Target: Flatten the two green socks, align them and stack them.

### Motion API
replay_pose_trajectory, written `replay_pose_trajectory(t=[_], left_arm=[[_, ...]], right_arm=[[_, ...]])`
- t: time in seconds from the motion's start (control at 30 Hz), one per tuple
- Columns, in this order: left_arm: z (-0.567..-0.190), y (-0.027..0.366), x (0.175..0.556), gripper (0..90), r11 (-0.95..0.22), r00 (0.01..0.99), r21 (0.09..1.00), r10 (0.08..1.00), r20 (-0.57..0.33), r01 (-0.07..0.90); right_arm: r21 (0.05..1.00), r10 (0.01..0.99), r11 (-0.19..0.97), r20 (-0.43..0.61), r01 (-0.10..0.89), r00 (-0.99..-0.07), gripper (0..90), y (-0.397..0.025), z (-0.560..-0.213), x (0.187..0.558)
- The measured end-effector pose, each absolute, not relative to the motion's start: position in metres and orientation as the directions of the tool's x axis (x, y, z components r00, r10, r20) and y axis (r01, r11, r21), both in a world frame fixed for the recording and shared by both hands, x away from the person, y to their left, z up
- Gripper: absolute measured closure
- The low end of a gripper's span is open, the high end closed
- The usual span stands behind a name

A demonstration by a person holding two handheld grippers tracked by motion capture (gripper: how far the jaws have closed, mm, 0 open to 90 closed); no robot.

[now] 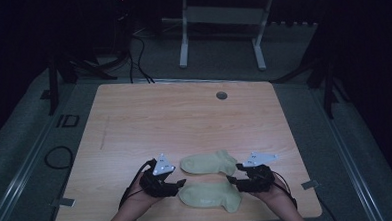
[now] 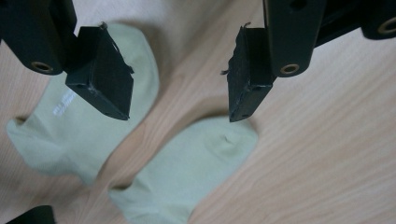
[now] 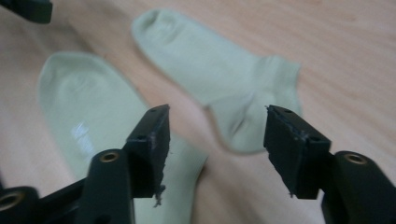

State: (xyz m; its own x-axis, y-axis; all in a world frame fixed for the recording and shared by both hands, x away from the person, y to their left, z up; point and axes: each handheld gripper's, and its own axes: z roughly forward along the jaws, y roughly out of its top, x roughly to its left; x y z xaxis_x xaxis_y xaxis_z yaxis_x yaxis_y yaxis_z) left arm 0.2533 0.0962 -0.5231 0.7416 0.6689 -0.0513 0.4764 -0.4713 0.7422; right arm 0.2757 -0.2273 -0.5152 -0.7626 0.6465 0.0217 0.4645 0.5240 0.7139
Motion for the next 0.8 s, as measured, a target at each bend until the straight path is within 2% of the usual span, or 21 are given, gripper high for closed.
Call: replay_pose_trajectory(t=[0.33,0.5,0.8], left_arm=[[-0.538,0.094,0.234,41.0,-0.460,0.724,0.726,0.685,-0.076,0.511],[-0.548,0.089,0.233,46.5,-0.464,0.711,0.702,0.698,-0.085,0.539],[-0.561,0.082,0.237,54.9,-0.474,0.707,0.672,0.700,-0.105,0.569]], right_arm=[[0.675,0.623,0.550,0.061,0.493,-0.779,51.3,-0.234,-0.535,0.246],[0.654,0.653,0.550,0.051,0.519,-0.756,56.5,-0.237,-0.549,0.240],[0.637,0.652,0.571,0.031,0.517,-0.758,60.4,-0.233,-0.554,0.236]])
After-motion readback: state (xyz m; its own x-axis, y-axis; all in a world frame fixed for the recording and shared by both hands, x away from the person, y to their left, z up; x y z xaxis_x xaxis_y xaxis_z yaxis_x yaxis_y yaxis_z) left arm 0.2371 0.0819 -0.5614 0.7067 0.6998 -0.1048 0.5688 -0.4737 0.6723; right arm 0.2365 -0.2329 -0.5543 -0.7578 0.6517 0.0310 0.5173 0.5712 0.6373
